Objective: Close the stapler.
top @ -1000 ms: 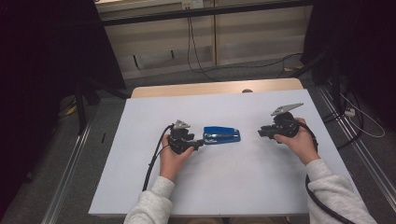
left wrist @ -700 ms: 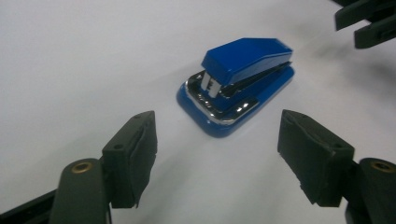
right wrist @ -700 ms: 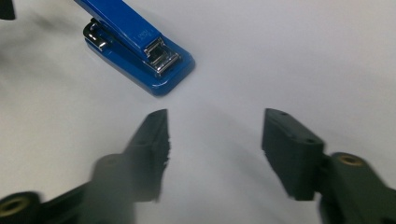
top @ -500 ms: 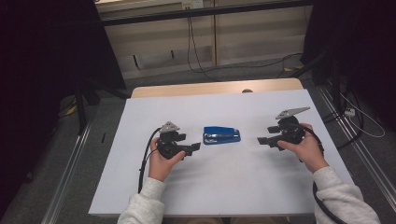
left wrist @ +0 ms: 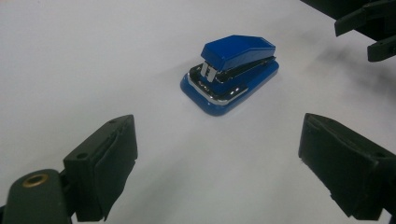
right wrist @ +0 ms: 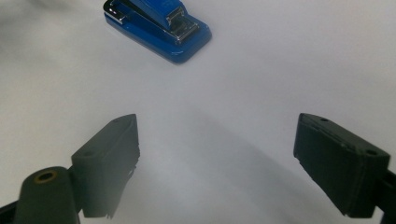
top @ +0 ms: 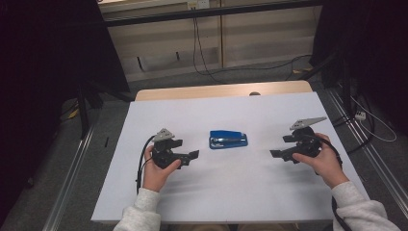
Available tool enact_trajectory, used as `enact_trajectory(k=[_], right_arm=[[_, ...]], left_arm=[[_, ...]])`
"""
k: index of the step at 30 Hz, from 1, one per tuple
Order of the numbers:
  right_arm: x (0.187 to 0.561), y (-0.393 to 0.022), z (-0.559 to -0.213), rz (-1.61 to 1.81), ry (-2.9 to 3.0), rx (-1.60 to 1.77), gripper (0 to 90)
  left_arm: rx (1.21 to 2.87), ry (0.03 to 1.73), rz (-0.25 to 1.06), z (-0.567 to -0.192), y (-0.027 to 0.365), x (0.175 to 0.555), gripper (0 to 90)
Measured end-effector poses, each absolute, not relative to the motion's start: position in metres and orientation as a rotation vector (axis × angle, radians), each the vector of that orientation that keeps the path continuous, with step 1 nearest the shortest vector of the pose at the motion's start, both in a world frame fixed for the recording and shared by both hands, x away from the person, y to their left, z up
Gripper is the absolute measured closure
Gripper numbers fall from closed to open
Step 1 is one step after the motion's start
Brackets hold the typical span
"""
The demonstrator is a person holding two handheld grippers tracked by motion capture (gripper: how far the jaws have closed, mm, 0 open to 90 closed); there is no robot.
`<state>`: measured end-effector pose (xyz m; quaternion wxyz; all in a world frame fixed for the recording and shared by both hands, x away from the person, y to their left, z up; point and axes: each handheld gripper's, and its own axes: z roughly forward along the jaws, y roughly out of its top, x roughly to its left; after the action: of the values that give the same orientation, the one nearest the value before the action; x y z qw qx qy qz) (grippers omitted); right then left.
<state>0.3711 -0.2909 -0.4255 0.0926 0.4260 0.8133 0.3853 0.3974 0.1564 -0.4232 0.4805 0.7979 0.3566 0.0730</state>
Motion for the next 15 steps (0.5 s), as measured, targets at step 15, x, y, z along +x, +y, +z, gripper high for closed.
enact_trajectory(k=[15], right_arm=[[0.354,-0.293,-0.425,1.129,2.443,1.233,12.4]], left_arm=[[1.938,0.872,0.196,-0.421,0.178,0.384,9.7]])
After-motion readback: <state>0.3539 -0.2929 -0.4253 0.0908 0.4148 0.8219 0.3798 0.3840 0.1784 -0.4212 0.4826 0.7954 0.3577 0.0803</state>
